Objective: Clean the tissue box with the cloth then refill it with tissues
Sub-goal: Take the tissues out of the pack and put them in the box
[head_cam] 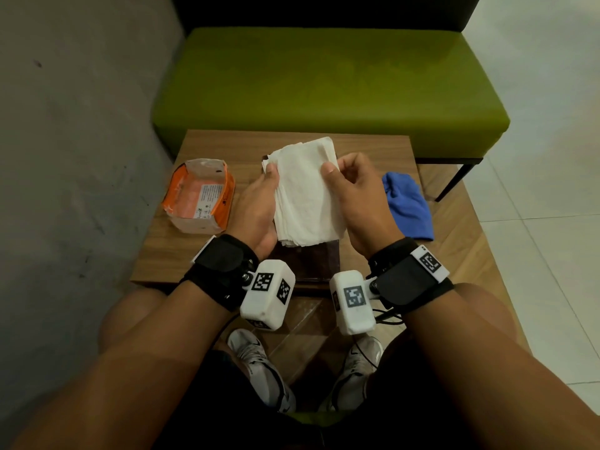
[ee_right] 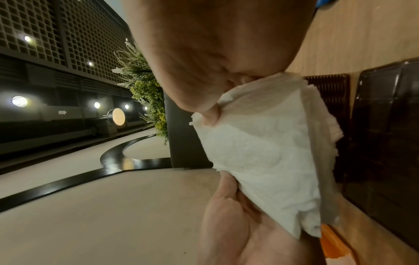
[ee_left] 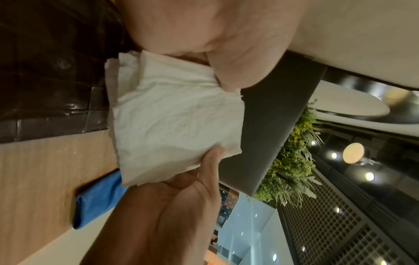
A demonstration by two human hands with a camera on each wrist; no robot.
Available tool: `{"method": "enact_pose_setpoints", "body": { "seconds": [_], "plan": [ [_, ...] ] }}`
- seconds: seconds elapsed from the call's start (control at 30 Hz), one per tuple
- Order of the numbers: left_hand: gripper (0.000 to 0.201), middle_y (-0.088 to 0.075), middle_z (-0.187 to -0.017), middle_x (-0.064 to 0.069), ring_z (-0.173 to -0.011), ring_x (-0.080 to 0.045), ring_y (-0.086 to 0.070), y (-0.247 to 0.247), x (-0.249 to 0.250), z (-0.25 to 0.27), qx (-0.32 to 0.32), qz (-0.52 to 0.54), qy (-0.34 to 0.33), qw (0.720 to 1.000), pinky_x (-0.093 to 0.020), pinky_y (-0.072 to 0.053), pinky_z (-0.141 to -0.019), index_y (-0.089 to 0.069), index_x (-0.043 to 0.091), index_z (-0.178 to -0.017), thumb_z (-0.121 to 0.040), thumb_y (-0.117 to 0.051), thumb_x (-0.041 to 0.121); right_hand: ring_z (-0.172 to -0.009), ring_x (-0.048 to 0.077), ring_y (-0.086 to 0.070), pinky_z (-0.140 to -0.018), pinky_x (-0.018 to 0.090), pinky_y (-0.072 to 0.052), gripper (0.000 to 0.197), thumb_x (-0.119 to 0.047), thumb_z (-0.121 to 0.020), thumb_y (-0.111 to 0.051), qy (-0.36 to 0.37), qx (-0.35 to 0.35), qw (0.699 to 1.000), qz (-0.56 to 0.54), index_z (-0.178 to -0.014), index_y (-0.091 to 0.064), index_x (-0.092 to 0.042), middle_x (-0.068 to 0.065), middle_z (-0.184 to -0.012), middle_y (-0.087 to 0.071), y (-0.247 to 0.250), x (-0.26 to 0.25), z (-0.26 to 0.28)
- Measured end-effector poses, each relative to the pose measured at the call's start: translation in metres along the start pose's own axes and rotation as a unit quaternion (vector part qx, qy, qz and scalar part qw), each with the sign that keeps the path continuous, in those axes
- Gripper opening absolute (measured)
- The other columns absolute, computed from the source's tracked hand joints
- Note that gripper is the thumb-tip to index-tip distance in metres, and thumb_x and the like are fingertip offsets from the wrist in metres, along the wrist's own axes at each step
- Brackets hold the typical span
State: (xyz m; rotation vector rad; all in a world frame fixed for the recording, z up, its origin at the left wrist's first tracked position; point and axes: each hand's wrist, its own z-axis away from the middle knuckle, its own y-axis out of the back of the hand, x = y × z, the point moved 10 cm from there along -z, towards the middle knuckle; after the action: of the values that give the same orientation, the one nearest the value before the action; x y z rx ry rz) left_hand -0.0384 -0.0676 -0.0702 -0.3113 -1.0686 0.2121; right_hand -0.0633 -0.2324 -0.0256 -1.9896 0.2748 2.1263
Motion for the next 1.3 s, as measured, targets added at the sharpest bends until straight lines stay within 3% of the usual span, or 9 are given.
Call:
{"method": "enact_pose_setpoints", "body": {
  "seconds": [0.1, 0.3, 0.4, 0.5, 0.67, 0.83, 0.97, 1.1, 1.3],
  "plan": [
    [0.055, -0.073, -0.139, -0.012, -0.126, -0.029, -0.073, -0.006, 0.001, 0.003, -0.039, 0.008, 0.011, 0.999, -0.054, -0.058, -0.109, -0.057, 0.013, -0.152, -0.116, -0.036, 0.049, -0.089, 0.02, -0.062, -0.079, 0.04, -0.054, 0.015, -0.024, -0.102, -0.068, -0.001, -0.007, 1.0, -0.024, -0.093, -0.057, -0.018, 0.01, -0.102, -0.065, -0.002, 0.001, -0.001],
    [0.075, -0.071, -0.143, -0.012, -0.132, -0.027, -0.069, -0.026, 0.004, 0.012, -0.107, 0.005, 0.024, 0.994, -0.05, -0.056, -0.111, -0.051, 0.015, -0.157, -0.111, -0.02, 0.065, -0.077, 0.008, -0.06, -0.07, 0.027, -0.053, 0.021, -0.019, -0.1, -0.072, -0.008, 0.032, 0.999, -0.024, -0.087, -0.055, -0.017, 0.001, -0.091, -0.062, 0.006, 0.002, 0.003],
    [0.067, -0.07, -0.145, -0.014, -0.134, -0.03, -0.068, -0.036, 0.005, 0.016, -0.14, -0.001, 0.008, 0.99, -0.053, -0.052, -0.116, -0.053, 0.013, -0.154, -0.111, -0.034, 0.06, -0.081, 0.015, -0.06, -0.074, 0.034, -0.054, 0.022, -0.019, -0.1, -0.072, -0.016, 0.044, 0.998, -0.034, -0.087, -0.055, -0.017, 0.003, -0.091, -0.062, 0.009, 0.004, 0.003],
    [0.039, -0.076, -0.135, -0.011, -0.124, -0.027, -0.074, -0.02, 0.005, 0.008, -0.081, -0.033, -0.034, 0.996, -0.054, -0.056, -0.111, -0.058, 0.01, -0.147, -0.113, -0.054, 0.03, -0.084, 0.011, -0.063, -0.075, 0.029, -0.056, 0.017, -0.025, -0.103, -0.069, -0.031, 0.049, 0.997, -0.05, -0.099, -0.056, -0.014, 0.003, -0.099, -0.065, 0.011, 0.003, 0.004],
    [0.04, -0.076, -0.135, -0.007, -0.121, -0.024, -0.075, -0.013, 0.006, 0.005, -0.048, -0.023, -0.03, 0.998, -0.05, -0.059, -0.108, -0.057, 0.012, -0.15, -0.117, -0.045, 0.031, -0.101, 0.012, -0.076, -0.087, 0.034, -0.063, 0.044, -0.054, -0.103, -0.06, -0.107, -0.043, 0.993, -0.016, -0.127, -0.06, -0.017, -0.003, -0.116, -0.076, -0.007, 0.012, 0.003],
    [0.045, -0.076, -0.136, -0.006, -0.127, -0.024, -0.073, -0.03, 0.007, 0.015, -0.105, -0.053, -0.017, 0.993, -0.047, -0.059, -0.108, -0.06, 0.017, -0.148, -0.113, -0.051, 0.043, -0.091, 0.0, -0.076, -0.079, 0.025, -0.063, 0.015, -0.04, -0.109, -0.056, -0.012, -0.04, 0.998, 0.05, -0.112, -0.067, -0.03, -0.009, -0.103, -0.077, -0.011, -0.004, 0.002],
    [0.037, -0.078, -0.13, -0.004, -0.12, -0.021, -0.076, -0.02, 0.007, 0.013, -0.048, -0.082, -0.048, 0.994, -0.037, -0.065, -0.093, -0.059, 0.015, -0.149, -0.114, -0.052, 0.028, -0.106, 0.016, -0.074, -0.095, 0.051, -0.061, 0.043, -0.056, -0.106, -0.052, -0.01, -0.018, 0.996, 0.082, -0.127, -0.064, -0.02, -0.001, -0.116, -0.076, -0.012, 0.001, 0.001],
    [0.043, -0.08, -0.119, -0.006, -0.104, -0.02, -0.08, -0.011, 0.013, 0.012, 0.03, -0.092, -0.066, 0.993, -0.03, -0.067, -0.077, -0.065, 0.01, -0.138, -0.117, -0.041, 0.039, -0.097, 0.025, -0.075, -0.089, 0.053, -0.06, 0.052, -0.056, -0.109, -0.042, -0.004, -0.01, 0.992, 0.125, -0.115, -0.071, -0.013, 0.008, -0.104, -0.078, -0.013, -0.001, 0.003],
    [0.047, -0.082, -0.107, -0.008, -0.101, -0.027, -0.08, 0.002, 0.019, 0.007, 0.081, -0.173, -0.154, 0.969, -0.052, -0.066, -0.09, -0.071, 0.008, -0.121, -0.116, -0.04, 0.043, -0.095, 0.028, -0.073, -0.087, 0.056, -0.059, 0.051, -0.054, -0.111, -0.038, 0.017, 0.028, 0.987, 0.156, -0.111, -0.067, -0.012, 0.009, -0.101, -0.076, -0.01, -0.005, 0.003]
  ]
}}
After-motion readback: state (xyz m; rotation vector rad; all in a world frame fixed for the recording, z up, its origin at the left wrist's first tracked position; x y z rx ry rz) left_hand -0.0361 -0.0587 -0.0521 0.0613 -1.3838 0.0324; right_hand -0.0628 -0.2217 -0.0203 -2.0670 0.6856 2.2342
